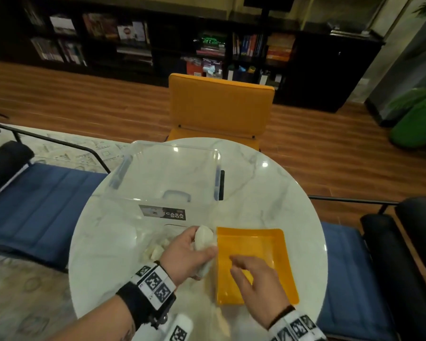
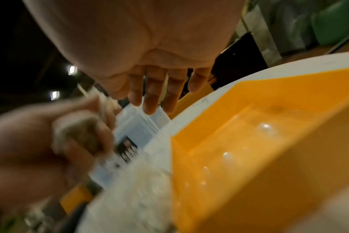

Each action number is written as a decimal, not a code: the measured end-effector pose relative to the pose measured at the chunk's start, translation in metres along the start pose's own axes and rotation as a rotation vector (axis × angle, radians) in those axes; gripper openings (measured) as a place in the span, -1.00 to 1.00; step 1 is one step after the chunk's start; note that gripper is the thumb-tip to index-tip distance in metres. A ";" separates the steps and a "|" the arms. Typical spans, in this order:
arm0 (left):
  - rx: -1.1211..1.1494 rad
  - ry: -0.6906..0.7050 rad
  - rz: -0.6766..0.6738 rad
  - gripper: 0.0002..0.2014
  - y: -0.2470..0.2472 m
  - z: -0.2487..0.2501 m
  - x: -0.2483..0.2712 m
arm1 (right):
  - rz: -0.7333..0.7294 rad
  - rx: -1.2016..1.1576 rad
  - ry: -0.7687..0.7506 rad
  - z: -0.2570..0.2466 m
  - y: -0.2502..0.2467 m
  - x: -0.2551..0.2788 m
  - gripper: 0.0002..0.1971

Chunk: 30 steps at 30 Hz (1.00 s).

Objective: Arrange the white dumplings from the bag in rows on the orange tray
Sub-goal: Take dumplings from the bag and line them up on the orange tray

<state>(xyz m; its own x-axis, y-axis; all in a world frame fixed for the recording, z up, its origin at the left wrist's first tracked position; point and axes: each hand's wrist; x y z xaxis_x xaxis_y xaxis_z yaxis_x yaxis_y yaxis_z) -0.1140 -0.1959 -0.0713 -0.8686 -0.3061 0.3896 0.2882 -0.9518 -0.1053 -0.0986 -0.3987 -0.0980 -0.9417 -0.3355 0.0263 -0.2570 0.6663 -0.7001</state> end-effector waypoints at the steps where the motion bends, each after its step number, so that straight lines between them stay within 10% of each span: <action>1: -0.095 0.059 0.020 -0.68 0.006 0.000 0.001 | 0.074 -0.133 0.021 -0.011 -0.008 -0.007 -0.72; 17: -0.162 0.143 -0.081 -0.43 0.035 0.004 0.002 | -0.075 -0.258 0.166 -0.051 -0.035 -0.050 -0.82; 25: -0.043 0.143 -0.114 -0.56 0.020 -0.001 0.004 | 0.154 -0.651 0.239 -0.051 -0.055 -0.058 -0.80; 30: -0.098 0.167 -0.096 -0.49 0.014 -0.001 -0.001 | 0.053 -0.462 0.169 -0.040 -0.056 -0.054 -0.86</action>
<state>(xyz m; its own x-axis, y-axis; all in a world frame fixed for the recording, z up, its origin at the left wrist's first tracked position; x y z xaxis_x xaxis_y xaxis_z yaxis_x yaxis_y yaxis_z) -0.1095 -0.2091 -0.0745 -0.9472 -0.2057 0.2459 0.1678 -0.9717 -0.1663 -0.0421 -0.3916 -0.0316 -0.9682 -0.2061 0.1416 -0.2414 0.9181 -0.3145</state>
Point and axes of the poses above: each hand's wrist, its own x-axis away from the middle knuckle, its own y-axis out of the palm, z = x × y, and after that the axes turned 7 degrees about z, right-handed
